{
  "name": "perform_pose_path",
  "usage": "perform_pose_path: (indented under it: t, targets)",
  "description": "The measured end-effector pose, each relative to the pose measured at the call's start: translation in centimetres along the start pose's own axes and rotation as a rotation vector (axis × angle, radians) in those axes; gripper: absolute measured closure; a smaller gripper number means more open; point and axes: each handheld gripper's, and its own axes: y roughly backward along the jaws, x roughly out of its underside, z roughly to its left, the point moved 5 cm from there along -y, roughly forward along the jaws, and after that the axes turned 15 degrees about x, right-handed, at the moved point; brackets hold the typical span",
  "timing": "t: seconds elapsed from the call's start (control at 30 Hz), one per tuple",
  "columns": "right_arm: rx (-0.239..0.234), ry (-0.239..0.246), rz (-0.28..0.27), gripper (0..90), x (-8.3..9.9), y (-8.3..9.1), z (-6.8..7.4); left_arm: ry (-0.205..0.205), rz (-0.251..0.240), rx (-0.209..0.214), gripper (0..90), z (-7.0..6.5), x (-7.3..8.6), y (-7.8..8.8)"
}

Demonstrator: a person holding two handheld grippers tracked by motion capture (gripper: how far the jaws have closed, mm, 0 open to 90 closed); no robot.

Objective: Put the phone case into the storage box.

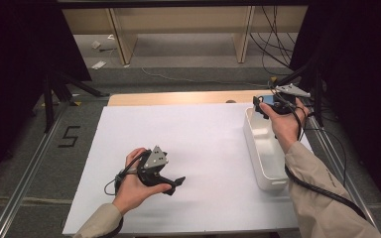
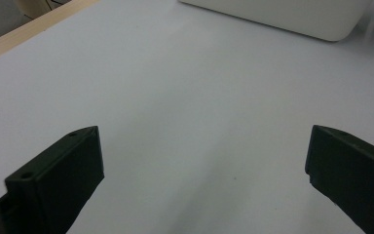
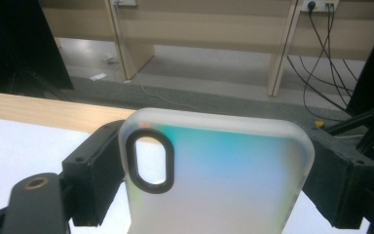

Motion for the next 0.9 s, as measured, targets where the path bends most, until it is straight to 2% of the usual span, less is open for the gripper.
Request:
perform_pose_path:
  t: [0.9]
  targets:
    - [0.016, 0.029, 0.026, 18.3, 0.4, -1.2, 0.4, -0.002, -0.001, 0.003, 0.0, -0.1, 0.0, -0.1]
